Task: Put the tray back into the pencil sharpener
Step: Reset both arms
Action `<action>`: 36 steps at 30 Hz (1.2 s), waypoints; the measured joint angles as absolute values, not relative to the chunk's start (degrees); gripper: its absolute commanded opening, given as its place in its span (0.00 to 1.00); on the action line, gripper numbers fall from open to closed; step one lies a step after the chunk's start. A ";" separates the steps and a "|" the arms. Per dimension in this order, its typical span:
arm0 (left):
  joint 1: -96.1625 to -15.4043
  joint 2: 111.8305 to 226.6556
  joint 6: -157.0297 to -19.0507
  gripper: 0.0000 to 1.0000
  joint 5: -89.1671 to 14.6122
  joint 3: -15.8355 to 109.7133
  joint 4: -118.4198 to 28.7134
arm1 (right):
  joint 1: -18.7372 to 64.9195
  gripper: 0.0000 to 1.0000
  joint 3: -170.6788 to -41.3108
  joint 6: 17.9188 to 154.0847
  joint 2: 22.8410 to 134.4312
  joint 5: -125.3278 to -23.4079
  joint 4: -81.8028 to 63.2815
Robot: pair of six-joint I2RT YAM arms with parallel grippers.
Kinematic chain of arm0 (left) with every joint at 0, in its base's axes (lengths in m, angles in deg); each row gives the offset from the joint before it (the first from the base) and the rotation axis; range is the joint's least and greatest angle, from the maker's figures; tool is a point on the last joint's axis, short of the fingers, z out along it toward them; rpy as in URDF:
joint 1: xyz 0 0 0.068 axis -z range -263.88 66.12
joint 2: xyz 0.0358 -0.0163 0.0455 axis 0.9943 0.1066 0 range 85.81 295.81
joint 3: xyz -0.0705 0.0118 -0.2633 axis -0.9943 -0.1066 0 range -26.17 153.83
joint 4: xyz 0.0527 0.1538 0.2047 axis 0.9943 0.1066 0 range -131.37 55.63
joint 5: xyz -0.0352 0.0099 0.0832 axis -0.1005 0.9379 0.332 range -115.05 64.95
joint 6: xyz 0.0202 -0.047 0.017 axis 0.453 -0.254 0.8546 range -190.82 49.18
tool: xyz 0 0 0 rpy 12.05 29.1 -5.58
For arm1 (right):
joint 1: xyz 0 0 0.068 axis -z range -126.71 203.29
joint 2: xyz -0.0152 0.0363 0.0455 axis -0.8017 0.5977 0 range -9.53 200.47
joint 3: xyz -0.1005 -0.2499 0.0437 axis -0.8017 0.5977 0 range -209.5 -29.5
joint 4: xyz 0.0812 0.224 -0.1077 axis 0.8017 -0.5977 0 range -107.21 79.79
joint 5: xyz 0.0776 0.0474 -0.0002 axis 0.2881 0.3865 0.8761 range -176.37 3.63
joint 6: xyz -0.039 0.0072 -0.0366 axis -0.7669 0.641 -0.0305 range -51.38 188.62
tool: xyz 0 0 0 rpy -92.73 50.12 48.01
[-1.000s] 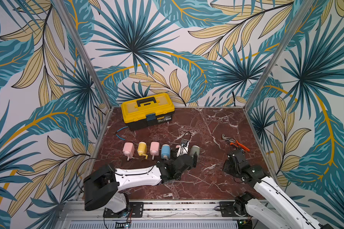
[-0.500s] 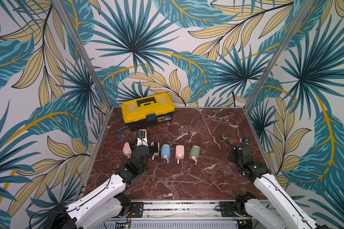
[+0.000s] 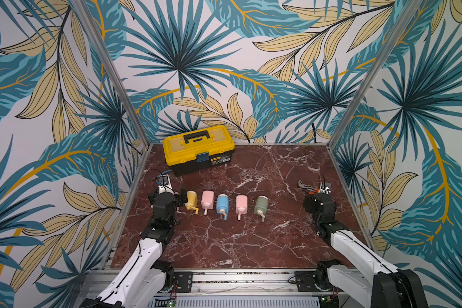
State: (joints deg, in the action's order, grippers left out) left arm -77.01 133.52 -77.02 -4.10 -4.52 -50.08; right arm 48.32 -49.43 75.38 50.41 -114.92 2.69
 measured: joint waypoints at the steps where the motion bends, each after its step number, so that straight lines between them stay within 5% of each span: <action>1: -78.56 133.58 -76.78 1.00 -5.43 -5.87 -51.28 | 48.56 0.88 -49.19 74.84 51.53 -113.94 4.27; 20: -82.52 152.29 -74.61 1.00 -16.03 -13.70 -81.56 | 52.15 0.89 -51.33 70.92 75.62 -97.59 36.57; 36: -82.98 171.20 -72.32 1.00 -19.97 -12.82 -103.48 | 52.95 0.99 -52.01 71.14 75.99 -94.64 37.49</action>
